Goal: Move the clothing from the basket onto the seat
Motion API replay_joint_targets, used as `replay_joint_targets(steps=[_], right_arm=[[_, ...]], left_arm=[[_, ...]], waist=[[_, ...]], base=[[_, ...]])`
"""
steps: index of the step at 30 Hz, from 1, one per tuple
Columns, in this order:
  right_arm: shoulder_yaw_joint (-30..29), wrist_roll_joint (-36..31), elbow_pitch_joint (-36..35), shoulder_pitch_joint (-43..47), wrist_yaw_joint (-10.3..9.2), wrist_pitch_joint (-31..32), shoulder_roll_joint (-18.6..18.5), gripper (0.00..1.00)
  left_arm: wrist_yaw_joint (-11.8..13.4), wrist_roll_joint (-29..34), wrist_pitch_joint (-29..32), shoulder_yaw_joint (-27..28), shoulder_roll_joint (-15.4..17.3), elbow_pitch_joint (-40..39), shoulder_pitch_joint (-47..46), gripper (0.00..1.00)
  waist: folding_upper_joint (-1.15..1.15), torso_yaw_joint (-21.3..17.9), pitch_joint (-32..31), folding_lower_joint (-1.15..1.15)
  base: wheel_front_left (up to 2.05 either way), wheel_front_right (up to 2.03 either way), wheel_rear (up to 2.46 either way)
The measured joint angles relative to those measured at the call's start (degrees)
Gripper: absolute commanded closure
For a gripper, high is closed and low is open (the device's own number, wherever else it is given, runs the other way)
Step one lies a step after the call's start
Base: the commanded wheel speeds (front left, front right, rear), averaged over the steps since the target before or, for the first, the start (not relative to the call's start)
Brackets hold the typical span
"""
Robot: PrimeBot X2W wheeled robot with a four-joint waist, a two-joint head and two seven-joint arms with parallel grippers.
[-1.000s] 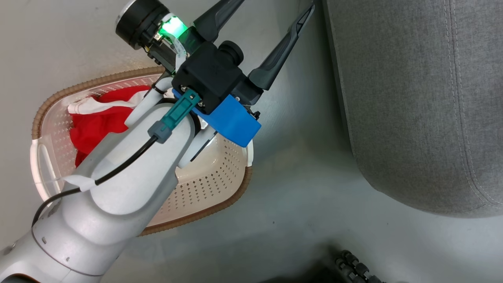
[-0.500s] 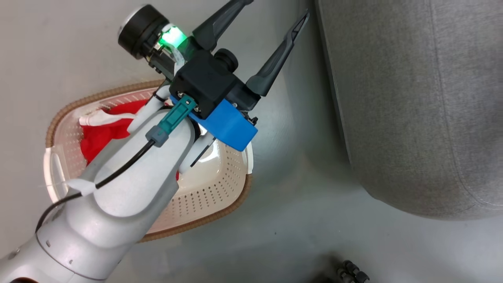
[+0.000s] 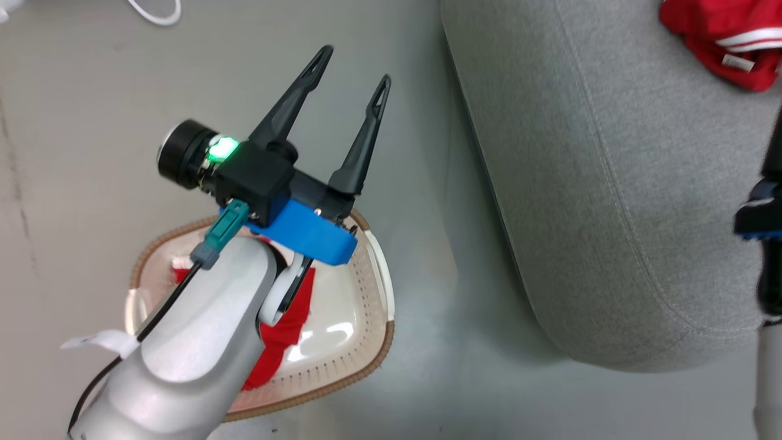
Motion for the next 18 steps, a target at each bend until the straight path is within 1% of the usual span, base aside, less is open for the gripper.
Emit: replay_joint_targets(steps=[3, 8, 12, 18], right_arm=[[1.9, -0.7, -3.7, 3.1, 0.00, 0.0, 2.0, 0.00], [5.2, -1.5, -8.1, 7.6, 0.00, 0.0, 3.9, 0.00], [7.9, -1.9, -10.0, 10.2, 0.00, 0.0, 5.1, 0.00], [10.5, -2.6, -11.8, 13.0, 0.00, 0.0, 6.1, 0.00]], left_arm=[[0.6, 0.0, 0.0, 2.7, -0.2, -1.2, 3.2, 0.00], [1.3, 0.1, 0.0, 8.4, -1.5, -3.5, 8.3, 0.00], [1.2, 1.1, -0.1, 12.2, -2.1, -4.3, 12.4, 0.00], [0.1, 2.3, -0.1, 18.3, -3.4, -4.7, 17.9, 0.00]], waist=[[0.00, 0.7, -3.0, 0.00], [0.00, 2.9, -7.7, -0.01], [0.00, 5.1, -10.8, -0.01], [0.00, 8.8, -14.7, -0.01]], base=[[0.00, 0.00, 0.00], [0.00, 0.00, 0.00], [0.00, 0.00, 0.00], [0.00, 0.00, 0.00]])
